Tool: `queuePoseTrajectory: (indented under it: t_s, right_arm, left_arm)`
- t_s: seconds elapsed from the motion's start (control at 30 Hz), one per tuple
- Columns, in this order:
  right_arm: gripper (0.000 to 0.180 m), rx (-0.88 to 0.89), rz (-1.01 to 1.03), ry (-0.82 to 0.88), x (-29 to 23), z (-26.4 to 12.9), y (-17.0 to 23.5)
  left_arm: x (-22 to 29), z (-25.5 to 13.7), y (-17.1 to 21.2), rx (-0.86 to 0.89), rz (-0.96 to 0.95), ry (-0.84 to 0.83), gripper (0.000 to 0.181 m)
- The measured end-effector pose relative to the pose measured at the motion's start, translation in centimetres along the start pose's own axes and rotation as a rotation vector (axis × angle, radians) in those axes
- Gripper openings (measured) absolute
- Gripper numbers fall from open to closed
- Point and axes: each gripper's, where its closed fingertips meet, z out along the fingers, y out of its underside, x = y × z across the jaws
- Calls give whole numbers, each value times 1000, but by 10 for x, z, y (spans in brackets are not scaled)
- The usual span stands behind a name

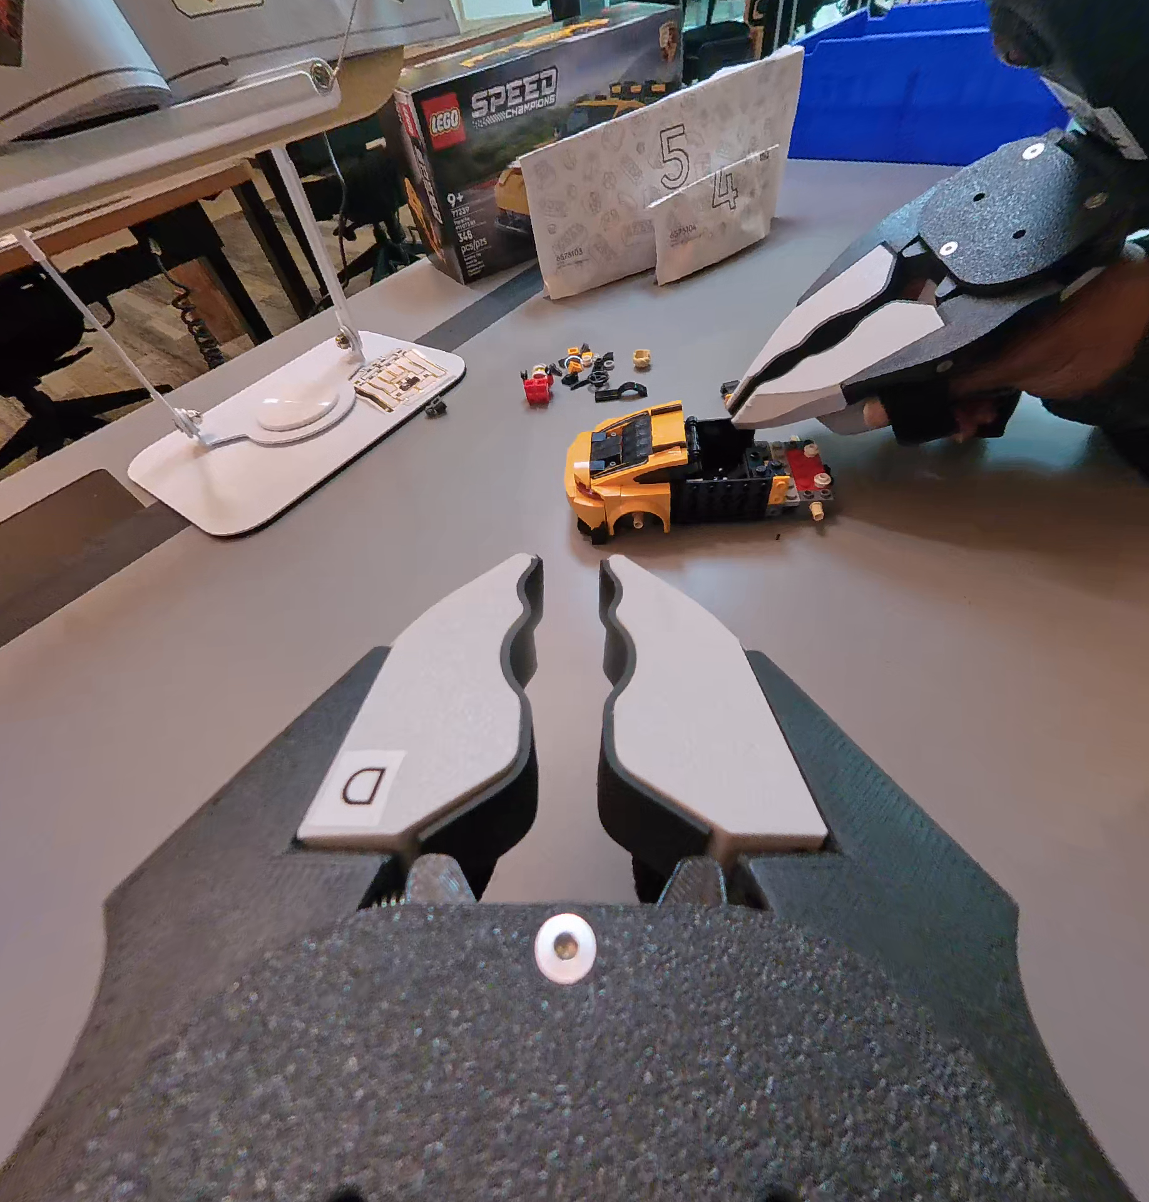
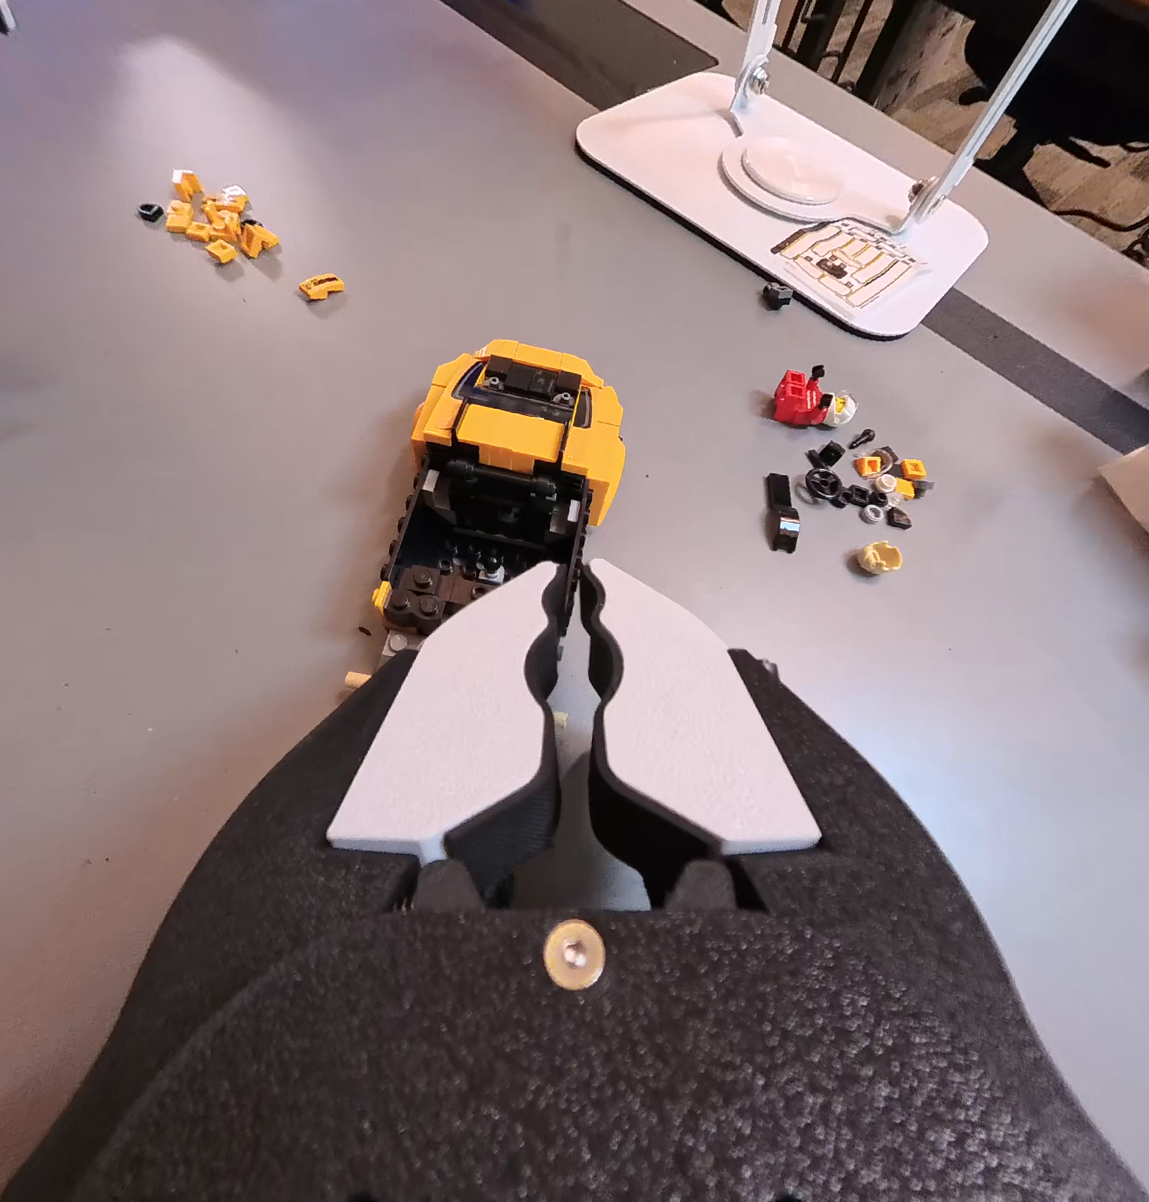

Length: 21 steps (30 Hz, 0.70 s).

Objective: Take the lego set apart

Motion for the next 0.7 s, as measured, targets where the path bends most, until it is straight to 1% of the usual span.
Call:
queuePoseTrajectory:
  t_s: [0.33, 0.57, 0.7]
  right_arm:
    - [4, -23, 1, -6, -1, 1, 4]
    - [5, -14, -75, -25, -13, 1, 1]
    - [16, 86, -74, -63, -17, -9, -16]
  left_arm:
    - [1, 2, 3, -18, 44, -11, 15]
    - [0, 0, 2, -15, 10, -12, 13]
    - [3, -3, -1, 0, -15, 7, 6]
